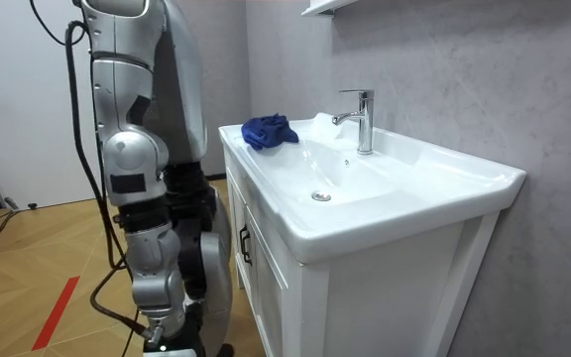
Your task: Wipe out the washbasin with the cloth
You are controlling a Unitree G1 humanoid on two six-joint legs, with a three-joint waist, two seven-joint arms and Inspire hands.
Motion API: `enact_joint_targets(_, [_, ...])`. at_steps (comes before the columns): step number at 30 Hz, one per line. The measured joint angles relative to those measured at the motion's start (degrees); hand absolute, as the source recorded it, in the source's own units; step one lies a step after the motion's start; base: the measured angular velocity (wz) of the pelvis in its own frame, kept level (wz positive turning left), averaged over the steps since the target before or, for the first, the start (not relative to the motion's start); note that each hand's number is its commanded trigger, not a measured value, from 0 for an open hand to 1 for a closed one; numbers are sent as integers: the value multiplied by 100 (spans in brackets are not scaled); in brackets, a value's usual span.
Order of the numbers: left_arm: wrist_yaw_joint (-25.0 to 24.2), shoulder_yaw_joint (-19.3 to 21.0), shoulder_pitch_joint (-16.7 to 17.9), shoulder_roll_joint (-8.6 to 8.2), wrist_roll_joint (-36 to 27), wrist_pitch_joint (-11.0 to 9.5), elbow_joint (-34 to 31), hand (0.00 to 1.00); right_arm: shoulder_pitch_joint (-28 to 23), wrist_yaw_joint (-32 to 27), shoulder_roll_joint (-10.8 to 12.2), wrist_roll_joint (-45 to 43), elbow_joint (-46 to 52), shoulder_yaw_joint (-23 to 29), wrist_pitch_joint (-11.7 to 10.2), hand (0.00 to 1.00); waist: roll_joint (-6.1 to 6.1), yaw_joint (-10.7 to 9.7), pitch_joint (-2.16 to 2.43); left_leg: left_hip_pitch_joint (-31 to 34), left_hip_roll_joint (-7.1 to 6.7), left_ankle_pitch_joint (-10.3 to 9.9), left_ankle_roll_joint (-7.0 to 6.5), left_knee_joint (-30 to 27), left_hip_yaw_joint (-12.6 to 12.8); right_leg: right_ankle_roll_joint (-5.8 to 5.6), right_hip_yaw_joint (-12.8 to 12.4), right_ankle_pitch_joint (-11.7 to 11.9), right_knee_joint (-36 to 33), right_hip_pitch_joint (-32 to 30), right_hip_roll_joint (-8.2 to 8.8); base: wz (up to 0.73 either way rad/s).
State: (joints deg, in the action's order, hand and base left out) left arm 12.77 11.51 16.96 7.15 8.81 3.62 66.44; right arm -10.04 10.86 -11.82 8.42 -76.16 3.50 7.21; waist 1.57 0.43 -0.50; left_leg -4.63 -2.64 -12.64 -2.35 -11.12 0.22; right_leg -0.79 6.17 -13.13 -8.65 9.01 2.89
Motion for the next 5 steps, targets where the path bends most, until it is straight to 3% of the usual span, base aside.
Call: enact_joint_targets(5, [-199,-4,-85,0,95,23,47,0,27,78,4,4,11,0,-6,0,23,-5,-10,10,2,0,0,0,2,0,13,-1,-1,-2,-2,0])
